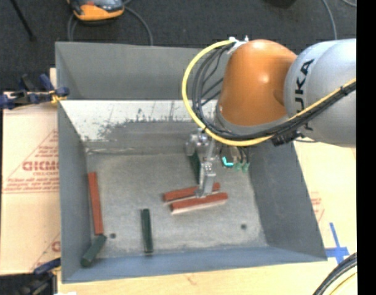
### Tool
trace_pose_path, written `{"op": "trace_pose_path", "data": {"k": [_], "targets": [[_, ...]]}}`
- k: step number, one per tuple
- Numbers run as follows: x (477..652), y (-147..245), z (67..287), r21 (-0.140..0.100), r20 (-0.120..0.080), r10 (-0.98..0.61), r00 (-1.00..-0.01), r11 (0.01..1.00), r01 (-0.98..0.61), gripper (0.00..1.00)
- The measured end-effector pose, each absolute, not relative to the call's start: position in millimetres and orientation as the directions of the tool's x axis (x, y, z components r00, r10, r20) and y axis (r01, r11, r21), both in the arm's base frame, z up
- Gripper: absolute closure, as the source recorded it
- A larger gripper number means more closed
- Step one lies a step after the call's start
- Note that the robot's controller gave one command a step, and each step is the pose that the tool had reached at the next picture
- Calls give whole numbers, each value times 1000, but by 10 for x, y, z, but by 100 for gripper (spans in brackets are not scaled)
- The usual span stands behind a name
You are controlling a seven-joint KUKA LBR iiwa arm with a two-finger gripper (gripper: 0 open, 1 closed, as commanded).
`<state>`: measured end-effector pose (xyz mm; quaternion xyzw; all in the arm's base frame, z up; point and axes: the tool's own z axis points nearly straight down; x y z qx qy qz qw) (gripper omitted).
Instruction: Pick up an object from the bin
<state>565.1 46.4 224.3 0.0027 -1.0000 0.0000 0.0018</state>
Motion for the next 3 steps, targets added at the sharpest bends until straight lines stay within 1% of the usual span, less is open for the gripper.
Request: {"op": "trace_pose_path", "data": {"k": [1,2,3], "targets": [[5666,463,2287,1,-4,-4,-1000,1000,-4,0],[5601,270,1579,-1,-8,-54,-999,999,-54,0],[5501,81,1429,-1,1,-70,-998,998,-70,0]]}}
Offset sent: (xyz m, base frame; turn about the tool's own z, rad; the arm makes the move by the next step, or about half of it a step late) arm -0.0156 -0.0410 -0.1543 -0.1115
